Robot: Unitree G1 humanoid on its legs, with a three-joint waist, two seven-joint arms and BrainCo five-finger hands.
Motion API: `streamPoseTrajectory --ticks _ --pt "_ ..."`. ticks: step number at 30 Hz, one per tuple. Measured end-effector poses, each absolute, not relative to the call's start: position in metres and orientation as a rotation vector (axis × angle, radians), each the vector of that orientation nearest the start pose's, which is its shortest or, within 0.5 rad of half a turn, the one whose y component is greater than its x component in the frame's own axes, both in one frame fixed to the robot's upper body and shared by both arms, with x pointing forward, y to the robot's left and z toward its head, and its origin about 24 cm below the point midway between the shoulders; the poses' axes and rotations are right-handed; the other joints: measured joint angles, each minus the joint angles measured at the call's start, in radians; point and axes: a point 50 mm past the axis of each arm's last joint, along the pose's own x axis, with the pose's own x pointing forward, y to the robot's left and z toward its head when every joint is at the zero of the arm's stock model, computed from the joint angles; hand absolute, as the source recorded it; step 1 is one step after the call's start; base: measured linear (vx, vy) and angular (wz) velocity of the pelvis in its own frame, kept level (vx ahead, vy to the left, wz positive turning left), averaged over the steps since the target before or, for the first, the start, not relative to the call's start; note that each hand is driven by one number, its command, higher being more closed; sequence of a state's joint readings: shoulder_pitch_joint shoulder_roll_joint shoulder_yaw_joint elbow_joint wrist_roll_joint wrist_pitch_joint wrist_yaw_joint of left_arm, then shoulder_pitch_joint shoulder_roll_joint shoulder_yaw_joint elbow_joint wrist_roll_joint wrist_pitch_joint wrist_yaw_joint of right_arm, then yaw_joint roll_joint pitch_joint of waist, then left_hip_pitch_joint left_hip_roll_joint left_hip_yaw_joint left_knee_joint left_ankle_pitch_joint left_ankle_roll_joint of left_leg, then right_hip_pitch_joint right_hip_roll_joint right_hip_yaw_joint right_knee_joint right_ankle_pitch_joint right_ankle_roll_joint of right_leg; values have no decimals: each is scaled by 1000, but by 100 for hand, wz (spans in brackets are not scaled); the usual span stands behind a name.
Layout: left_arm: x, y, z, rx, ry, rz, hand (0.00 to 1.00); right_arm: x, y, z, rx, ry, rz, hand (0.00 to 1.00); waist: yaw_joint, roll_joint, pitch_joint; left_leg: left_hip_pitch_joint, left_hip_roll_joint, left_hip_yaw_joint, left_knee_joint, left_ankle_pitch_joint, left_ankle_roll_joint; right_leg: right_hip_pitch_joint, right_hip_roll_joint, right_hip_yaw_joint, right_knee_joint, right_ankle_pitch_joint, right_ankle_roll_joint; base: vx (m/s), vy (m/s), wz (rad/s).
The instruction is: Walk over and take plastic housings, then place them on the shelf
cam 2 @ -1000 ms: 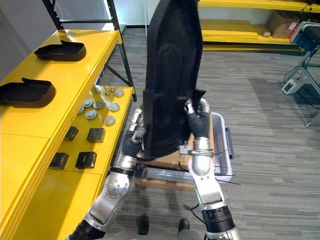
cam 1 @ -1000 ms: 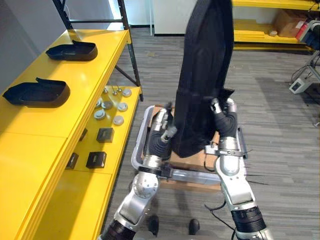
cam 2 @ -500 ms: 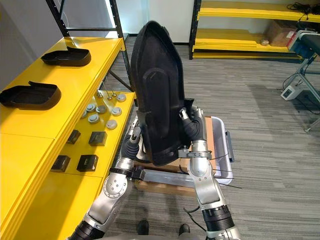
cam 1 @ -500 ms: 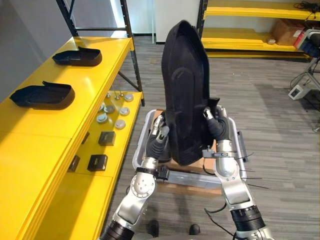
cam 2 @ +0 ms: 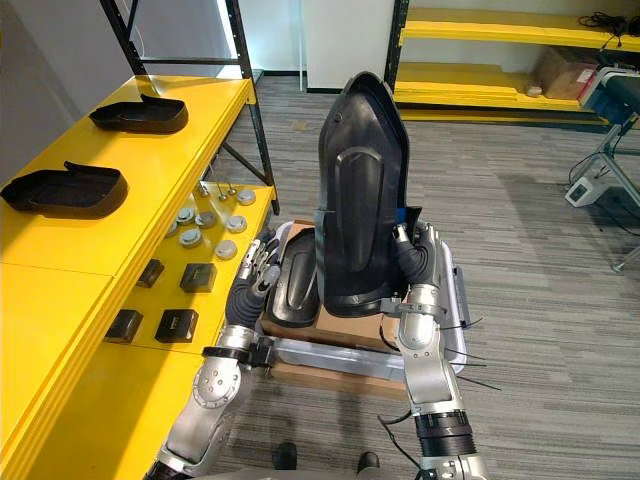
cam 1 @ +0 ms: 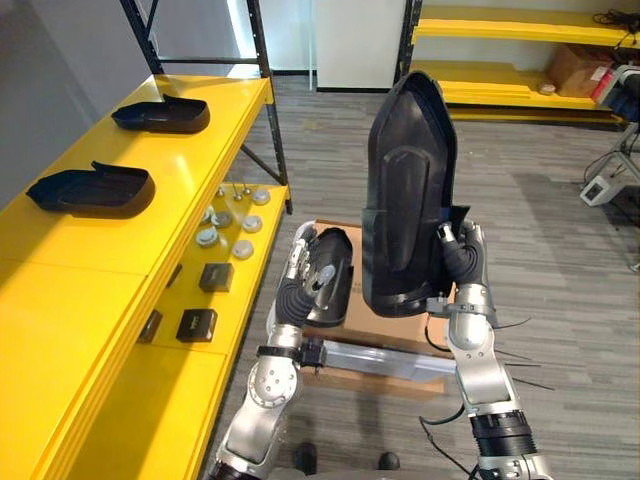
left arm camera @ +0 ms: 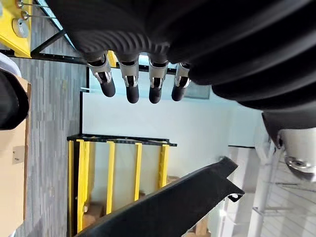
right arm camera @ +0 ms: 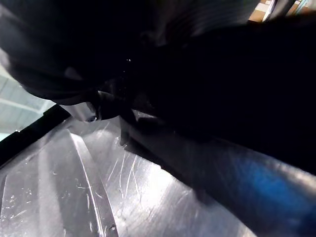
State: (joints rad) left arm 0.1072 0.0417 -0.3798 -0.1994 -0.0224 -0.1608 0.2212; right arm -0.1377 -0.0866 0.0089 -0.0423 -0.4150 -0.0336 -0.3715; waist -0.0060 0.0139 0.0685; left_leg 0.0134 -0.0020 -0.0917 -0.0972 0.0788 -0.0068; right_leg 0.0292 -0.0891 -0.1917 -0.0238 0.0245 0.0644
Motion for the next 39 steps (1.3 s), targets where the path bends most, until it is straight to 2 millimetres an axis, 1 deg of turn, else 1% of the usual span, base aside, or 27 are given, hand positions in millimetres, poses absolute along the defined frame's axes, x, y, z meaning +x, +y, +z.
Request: streamPoseTrajectory --ticks 4,9,13,15,18,19,21,24,25,29,32,35,39 --pt "218 80 77 -17 -251 -136 0 274 -160 98 -434 -308 -332 100 4 -1 -1 0 0 0 0 0 0 0 0 0 -1 0 0 0 0 0" --pt "217 73 77 80 -268 -156 0 273 -140 96 -403 -314 -269 100 6 -7 -4 0 0 0 1 0 0 0 0 0 -2 0 0 0 0 0" --pt "219 62 83 145 -312 -198 0 272 -123 96 -397 -326 -213 100 18 -16 -10 0 0 0 1 0 0 0 0 0 -1 0 0 0 0 0" --pt "220 59 84 168 -323 -194 0 272 -116 97 -392 -336 -190 100 19 -20 -12 0 0 0 1 0 0 0 0 0 -1 0 0 0 0 0" --pt "221 59 84 213 -328 -173 0 272 -115 98 -396 -338 -193 100 20 -22 -14 -1 -2 0 0 0 0 0 -2 0 -1 0 0 0 0 0" --pt "221 59 84 236 -333 -169 100 272 -115 98 -397 -338 -193 100 19 -24 -15 -1 -2 0 0 0 0 0 -2 0 -1 0 0 0 0 0" --pt "221 59 82 255 -326 -165 100 272 -116 97 -398 -338 -193 100 19 -25 -17 -1 -2 0 0 0 0 0 -2 0 -1 0 0 0 0 0" --pt "224 59 73 282 -286 -161 100 272 -119 97 -421 -341 -192 100 19 -26 -30 -1 -2 0 0 0 0 0 -1 0 -1 0 0 0 0 0" --pt "224 59 70 286 -274 -158 100 272 -119 97 -427 -342 -189 0 19 -26 -33 -1 -2 0 0 0 0 0 -1 0 -2 0 0 0 0 0" --pt "225 61 59 309 -226 -162 100 270 -118 100 -425 -355 -169 0 19 -26 -38 1 -1 2 0 0 0 1 -1 2 -1 0 0 0 0 0" --pt "227 64 56 316 -205 -151 100 263 -112 109 -398 -419 -133 0 17 -26 -39 2 0 4 0 0 0 1 0 4 -1 0 0 0 0 -1" --pt "229 70 54 325 -187 -122 100 258 -106 122 -318 -484 -91 0 19 -27 -39 6 0 8 0 0 0 2 0 8 0 0 0 0 0 -3" --pt "229 80 51 330 -165 -83 100 252 -103 131 -220 -531 -36 0 19 -27 -40 8 0 10 0 0 0 3 0 9 1 0 0 0 0 0"
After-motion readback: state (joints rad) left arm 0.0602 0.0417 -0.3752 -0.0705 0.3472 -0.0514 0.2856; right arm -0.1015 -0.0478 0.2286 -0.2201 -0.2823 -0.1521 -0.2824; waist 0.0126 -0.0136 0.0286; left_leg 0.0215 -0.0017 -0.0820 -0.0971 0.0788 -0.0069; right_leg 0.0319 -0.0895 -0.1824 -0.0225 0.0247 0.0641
